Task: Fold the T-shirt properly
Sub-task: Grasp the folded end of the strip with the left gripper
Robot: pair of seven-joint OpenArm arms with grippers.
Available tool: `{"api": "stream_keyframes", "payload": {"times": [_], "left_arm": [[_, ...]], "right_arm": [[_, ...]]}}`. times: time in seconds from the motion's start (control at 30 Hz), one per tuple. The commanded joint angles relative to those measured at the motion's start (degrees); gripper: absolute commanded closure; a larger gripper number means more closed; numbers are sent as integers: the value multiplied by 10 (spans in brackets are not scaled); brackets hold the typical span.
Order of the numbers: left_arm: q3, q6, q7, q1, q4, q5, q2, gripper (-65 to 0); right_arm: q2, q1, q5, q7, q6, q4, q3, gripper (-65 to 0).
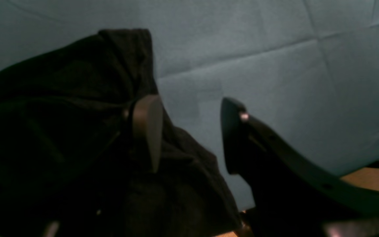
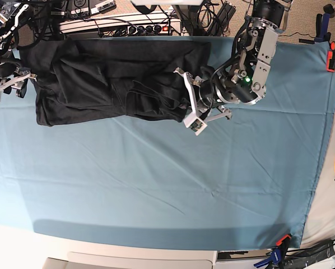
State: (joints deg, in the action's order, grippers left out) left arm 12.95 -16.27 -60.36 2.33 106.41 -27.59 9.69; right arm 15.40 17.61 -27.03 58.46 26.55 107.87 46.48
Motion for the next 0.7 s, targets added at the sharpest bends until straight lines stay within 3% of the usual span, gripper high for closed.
{"api": "stream_keyframes", "payload": {"times": [0.0, 0.17, 0.4, 0.67], "left_arm": [[-1, -2, 13, -7, 11, -12, -2, 0], [-1, -2, 12, -4, 11, -10, -3, 0], [-1, 1, 12, -6, 23, 45, -3, 0], [-1, 15, 12, -3, 26, 10, -3, 0]], "right_arm": [[13, -3, -6, -15, -2, 7, 3, -289], [13, -3, -5, -15, -2, 7, 3, -289], [13, -3, -5, -15, -2, 7, 3, -289], [13, -3, -6, -15, -2, 7, 3, -289]]}}
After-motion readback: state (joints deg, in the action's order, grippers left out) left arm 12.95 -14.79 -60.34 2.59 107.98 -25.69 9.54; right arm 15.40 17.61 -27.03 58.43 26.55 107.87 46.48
